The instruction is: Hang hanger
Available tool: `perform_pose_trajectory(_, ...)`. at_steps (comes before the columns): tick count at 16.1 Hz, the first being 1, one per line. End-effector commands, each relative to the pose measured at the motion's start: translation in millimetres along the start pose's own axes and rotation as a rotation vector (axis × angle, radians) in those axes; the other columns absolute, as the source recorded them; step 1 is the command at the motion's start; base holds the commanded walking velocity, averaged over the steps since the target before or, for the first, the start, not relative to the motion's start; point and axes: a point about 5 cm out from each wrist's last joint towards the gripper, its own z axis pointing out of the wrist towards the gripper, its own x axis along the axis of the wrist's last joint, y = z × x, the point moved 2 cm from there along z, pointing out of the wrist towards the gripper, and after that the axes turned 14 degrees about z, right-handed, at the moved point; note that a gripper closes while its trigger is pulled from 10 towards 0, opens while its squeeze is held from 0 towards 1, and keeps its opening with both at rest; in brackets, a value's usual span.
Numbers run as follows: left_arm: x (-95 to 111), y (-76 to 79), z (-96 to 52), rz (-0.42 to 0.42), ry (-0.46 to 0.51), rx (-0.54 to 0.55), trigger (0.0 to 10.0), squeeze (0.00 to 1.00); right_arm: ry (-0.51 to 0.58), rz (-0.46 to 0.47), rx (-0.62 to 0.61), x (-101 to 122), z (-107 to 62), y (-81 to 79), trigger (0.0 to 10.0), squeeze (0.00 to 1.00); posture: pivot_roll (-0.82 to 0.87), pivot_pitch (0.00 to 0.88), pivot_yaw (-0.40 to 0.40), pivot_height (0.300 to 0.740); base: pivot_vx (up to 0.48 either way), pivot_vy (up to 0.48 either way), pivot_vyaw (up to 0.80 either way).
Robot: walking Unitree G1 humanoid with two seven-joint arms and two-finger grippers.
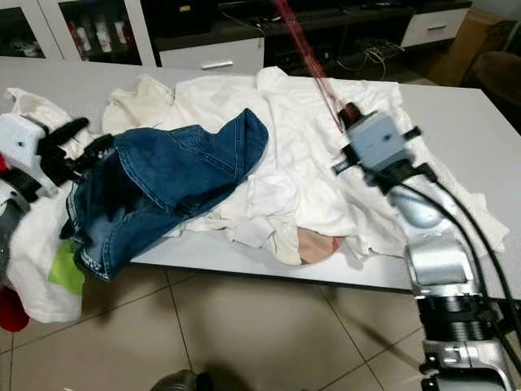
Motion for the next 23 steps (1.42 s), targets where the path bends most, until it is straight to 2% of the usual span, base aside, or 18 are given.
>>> perform_pose_trajectory(1,2,-0.6,-3.8,-0.104,0.026,-0.018,10.0,0.00,0.024,-0.011,0.010,5,4.1,-1.8,10.0,0.00,0.10,0.011,0.015,0.740,0.000,0.000,0.00)
perform_pose_trajectory(2,4,-0.7,-6.7,-0.219,0.066,-0.020,10.0,0.00,0.022,0.000,0.016,3,3.9,-6.6,10.0,0.00,0.10,0.013,0.014,0.740,0.000,0.000,0.00)
perform_pose_trajectory(3,7,-0.1,-9.4,-0.275,0.096,-0.031,10.0,0.00,0.021,0.011,0.022,1,3.4,-10.1,10.0,0.00,0.10,0.013,0.014,0.740,0.000,0.000,0.00)
perform_pose_trajectory(4,11,7.6,-13.1,-0.275,0.111,-0.092,10.0,0.00,0.022,0.034,0.021,0,2.6,-12.9,10.0,0.00,0.11,0.015,0.012,0.740,0.000,0.000,0.00)
perform_pose_trajectory(6,8,31.3,-11.1,-0.258,0.058,-0.217,10.0,0.00,0.022,0.040,0.025,-2,2.0,-16.0,10.0,0.00,0.11,0.014,0.015,0.740,0.000,0.000,0.00)
perform_pose_trajectory(7,8,35.6,-10.6,-0.263,0.049,-0.237,10.0,0.00,0.022,0.041,0.026,-2,1.9,-16.4,10.0,0.00,0.11,0.014,0.015,0.740,0.000,0.000,0.00)
perform_pose_trajectory(9,7,65.8,1.6,-0.203,-0.005,-0.325,10.0,0.00,0.024,0.047,0.025,-2,1.9,-18.1,10.0,0.00,0.11,0.014,0.018,0.740,0.000,0.000,0.00)
perform_pose_trajectory(10,6,75.9,8.3,-0.170,-0.026,-0.342,10.0,0.00,0.025,0.052,0.025,-2,1.6,-19.6,10.0,0.00,0.10,0.014,0.019,0.740,0.000,0.000,0.00)
perform_pose_trajectory(12,1,83.3,16.2,-0.130,-0.075,-0.330,10.0,0.00,0.026,0.059,0.026,-2,0.4,-22.4,10.0,0.00,0.10,0.013,0.024,0.740,0.000,0.000,0.00)
perform_pose_trajectory(14,-2,89.2,22.1,-0.146,-0.117,-0.303,10.0,0.00,0.026,0.066,0.025,-3,-1.0,-23.6,10.0,0.00,0.10,0.014,0.030,0.740,0.000,0.000,0.00)
perform_pose_trajectory(15,-7,97.1,26.8,-0.144,-0.163,-0.271,10.0,0.00,0.025,0.072,0.017,-4,-2.0,-23.2,10.0,0.00,0.10,0.014,0.031,0.740,0.000,0.000,0.00)
perform_pose_trajectory(17,-21,102.7,31.3,-0.135,-0.255,-0.215,10.0,0.00,0.027,0.078,0.014,-4,-1.5,-23.8,10.0,0.00,0.10,0.014,0.033,0.740,0.000,0.000,0.00)
perform_pose_trajectory(18,-32,104.1,34.5,-0.146,-0.325,-0.156,6.7,0.00,0.033,0.084,0.014,-4,-0.3,-25.1,10.0,0.00,0.11,0.013,0.033,0.740,0.000,0.000,0.00)
perform_pose_trajectory(19,-34,103.5,35.1,-0.154,-0.336,-0.144,6.7,0.00,0.034,0.085,0.014,-4,0.3,-25.6,10.0,0.00,0.11,0.013,0.033,0.740,0.000,0.000,0.00)
perform_pose_trajectory(20,-35,103.7,35.3,-0.160,-0.350,-0.140,0.0,0.00,0.036,0.086,0.014,-3,0.7,-26.1,10.0,0.00,0.11,0.013,0.033,0.740,0.000,0.000,0.00)
perform_pose_trajectory(23,-38,106.2,37.3,-0.137,-0.396,-0.143,0.0,0.00,0.045,0.092,0.007,-2,1.9,-27.2,10.0,0.00,0.11,0.012,0.034,0.740,0.000,0.000,0.00)
